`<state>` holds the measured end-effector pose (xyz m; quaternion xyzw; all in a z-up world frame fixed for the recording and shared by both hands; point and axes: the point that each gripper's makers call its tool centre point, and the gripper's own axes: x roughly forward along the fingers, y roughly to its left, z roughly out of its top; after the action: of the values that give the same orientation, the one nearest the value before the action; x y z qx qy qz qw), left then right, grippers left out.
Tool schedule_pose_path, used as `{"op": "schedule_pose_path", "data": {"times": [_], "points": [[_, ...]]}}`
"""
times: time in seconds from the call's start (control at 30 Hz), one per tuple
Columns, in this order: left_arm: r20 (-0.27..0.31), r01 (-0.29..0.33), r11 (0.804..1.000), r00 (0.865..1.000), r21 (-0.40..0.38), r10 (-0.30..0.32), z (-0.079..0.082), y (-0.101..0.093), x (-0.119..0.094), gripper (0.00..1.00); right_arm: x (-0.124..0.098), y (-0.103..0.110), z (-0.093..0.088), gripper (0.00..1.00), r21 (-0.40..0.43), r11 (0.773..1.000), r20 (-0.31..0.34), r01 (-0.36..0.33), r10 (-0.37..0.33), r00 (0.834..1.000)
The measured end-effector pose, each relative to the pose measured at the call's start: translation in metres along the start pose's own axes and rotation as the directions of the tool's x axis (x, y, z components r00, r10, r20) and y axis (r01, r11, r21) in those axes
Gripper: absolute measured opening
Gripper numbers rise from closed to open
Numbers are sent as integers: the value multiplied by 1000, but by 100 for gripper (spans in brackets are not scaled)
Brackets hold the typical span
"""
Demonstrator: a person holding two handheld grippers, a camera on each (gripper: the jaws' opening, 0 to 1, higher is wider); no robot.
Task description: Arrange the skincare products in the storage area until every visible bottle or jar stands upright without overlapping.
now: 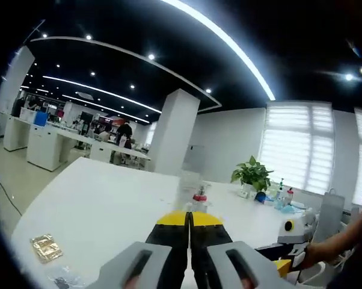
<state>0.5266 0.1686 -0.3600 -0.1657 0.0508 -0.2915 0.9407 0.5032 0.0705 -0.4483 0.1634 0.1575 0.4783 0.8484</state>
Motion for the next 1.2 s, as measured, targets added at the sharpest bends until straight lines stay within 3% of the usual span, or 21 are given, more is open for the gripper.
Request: {"op": "schedule_pose_path", "data": {"times": [0.17,0.27,0.4,0.53,0.67,0.83,0.97,1.03,1.2], "points": [[0,53,999,999,-1,-53,-5,-14,-10,0,13,4,9,82,63,994,18,-92,91,996],[-6,70,997,998,25,-70,-7,-18,-16,0,23,3,-2,82,92,989,-27,-116,119,993],[13,97,995,995,31,-98,-6,-25,-26,0,32,8,-11,80,188,967,-32,-172,181,983],[17,119,993,993,24,-119,-10,-29,-34,0,39,23,-21,59,172,956,-86,-239,256,963],[11,93,995,996,20,-94,-21,-25,-40,0,43,32,-19,36,182,944,-88,-277,296,951],[39,69,997,997,-26,-68,-21,-18,-47,0,43,38,-22,22,154,944,-109,-292,310,945],[50,57,997,997,-43,-55,-23,-17,-52,0,40,41,-20,2,133,949,-104,-285,299,948],[53,51,998,997,-48,-49,-26,-18,-54,0,40,41,-20,1,123,955,-101,-269,282,954],[75,31,998,997,-56,-27,-26,-18,-61,0,35,51,-24,0,133,941,-93,-311,324,941]]}}
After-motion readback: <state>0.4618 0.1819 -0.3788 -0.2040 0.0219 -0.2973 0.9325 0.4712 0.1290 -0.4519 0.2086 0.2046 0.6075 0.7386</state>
